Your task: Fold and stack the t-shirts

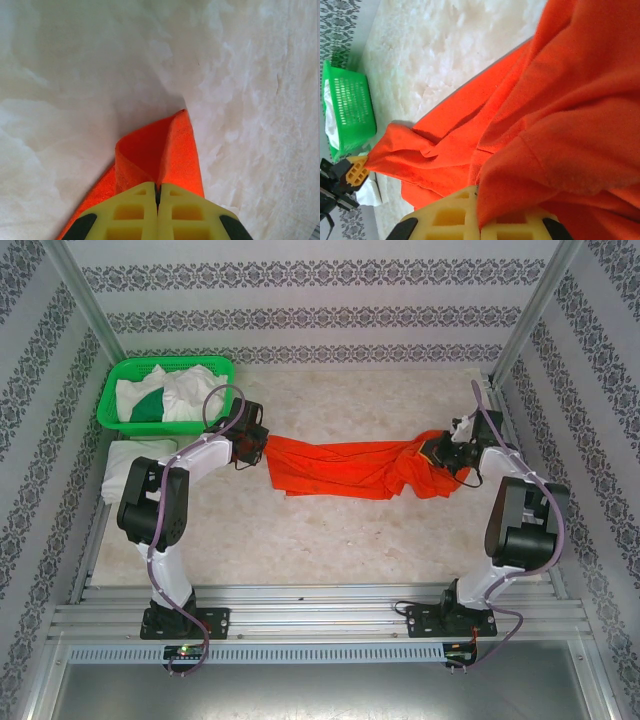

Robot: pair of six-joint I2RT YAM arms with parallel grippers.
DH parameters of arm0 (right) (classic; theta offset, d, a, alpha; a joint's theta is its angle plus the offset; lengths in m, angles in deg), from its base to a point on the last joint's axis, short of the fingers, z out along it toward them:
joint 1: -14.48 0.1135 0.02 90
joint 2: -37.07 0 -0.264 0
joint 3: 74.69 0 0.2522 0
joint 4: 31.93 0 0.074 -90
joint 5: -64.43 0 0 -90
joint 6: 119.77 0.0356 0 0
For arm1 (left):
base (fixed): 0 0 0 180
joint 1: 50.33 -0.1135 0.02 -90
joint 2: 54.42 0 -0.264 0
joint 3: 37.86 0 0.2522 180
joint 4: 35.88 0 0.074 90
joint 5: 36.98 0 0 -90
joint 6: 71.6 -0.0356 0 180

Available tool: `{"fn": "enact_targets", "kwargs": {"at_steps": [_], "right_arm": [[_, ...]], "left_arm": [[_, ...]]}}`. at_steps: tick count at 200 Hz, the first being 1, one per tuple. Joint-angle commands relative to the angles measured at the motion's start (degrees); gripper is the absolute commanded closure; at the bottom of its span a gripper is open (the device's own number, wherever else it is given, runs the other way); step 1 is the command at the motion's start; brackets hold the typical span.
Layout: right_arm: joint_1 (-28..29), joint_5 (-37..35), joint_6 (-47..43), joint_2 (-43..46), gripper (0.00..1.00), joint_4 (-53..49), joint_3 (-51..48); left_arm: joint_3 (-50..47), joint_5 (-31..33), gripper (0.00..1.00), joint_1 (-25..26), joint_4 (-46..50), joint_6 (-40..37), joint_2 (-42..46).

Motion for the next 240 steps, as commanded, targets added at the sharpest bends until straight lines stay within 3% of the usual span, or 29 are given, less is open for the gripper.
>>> {"fn": "enact_targets", "kwargs": {"at_steps": [1,90,165,240], "right_arm": [[-1.0,-2.5,1.0,3.1,1.0,-0.4,-1.7],[-3.0,-7.4,10.3,15.6,1.0,6.7,3.0],[-5.2,-4.9,11.8,16.2,1.0,3.0,19.8],[-6.1,-14.3,13.1,38.0,1.0,-6.7,-7.3]], "left_arm": [[-1.3,1.3,1.0,-0.4,0.6,0.5,2.5],[2.1,3.2,1.0,-1.3,1.2,-1.1,4.3],[12.4,3.3,1.0,-4.2,4.1,-3.8,7.8],[0.9,1.5,1.0,-3.2,13.2,-2.6,17.4]]}}
